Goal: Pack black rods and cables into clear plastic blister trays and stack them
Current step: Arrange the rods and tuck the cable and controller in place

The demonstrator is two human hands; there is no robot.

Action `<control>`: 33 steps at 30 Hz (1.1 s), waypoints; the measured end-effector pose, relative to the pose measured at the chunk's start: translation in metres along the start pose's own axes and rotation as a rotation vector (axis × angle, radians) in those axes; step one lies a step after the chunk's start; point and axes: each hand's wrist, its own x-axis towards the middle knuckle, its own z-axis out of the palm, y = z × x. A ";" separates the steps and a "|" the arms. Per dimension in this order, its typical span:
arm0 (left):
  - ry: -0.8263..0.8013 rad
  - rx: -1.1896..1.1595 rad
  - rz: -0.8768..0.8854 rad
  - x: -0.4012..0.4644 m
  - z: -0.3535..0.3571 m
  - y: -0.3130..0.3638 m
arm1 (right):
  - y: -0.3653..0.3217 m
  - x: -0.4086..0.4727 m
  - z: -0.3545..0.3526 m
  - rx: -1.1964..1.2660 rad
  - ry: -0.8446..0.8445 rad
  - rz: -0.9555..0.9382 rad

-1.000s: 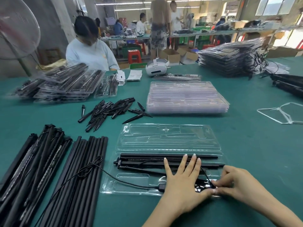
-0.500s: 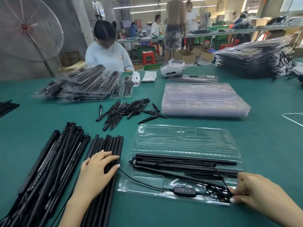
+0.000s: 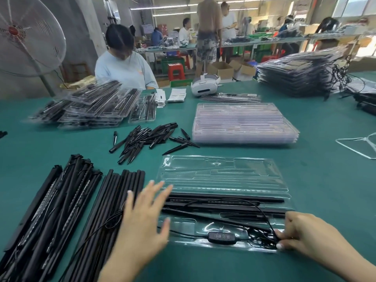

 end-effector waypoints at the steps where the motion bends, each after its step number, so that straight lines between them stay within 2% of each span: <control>1: -0.047 -0.029 0.100 0.000 0.009 0.023 | 0.000 0.000 -0.001 0.001 -0.001 0.007; 3: -0.139 -0.024 0.245 0.000 0.029 0.067 | 0.000 0.000 -0.001 0.005 0.001 0.022; 4: -0.186 0.066 0.329 0.000 0.043 0.084 | 0.000 0.000 0.000 0.010 0.011 0.025; 6: -0.276 0.199 0.382 0.001 0.064 0.113 | -0.001 -0.001 0.001 0.013 0.037 0.034; 9: -0.294 0.240 0.337 0.007 0.081 0.130 | 0.000 -0.002 0.005 0.009 0.078 0.020; 11: -0.203 0.193 0.331 0.020 0.094 0.133 | 0.003 -0.003 0.009 0.022 0.099 -0.011; 16: -0.304 0.151 0.103 0.036 0.106 0.120 | 0.009 -0.002 0.016 0.050 0.117 -0.073; 23: -0.331 0.081 0.225 0.030 0.111 0.118 | 0.007 -0.009 0.025 0.049 0.279 -0.187; 27: -0.348 0.048 0.189 0.030 0.107 0.119 | 0.014 -0.009 0.028 0.049 0.588 -0.360; 29: -0.356 0.060 0.175 0.030 0.107 0.121 | 0.018 -0.010 0.031 0.020 0.621 -0.429; 33: -0.355 0.080 0.153 0.030 0.109 0.122 | 0.025 -0.019 0.044 -0.013 0.646 -0.449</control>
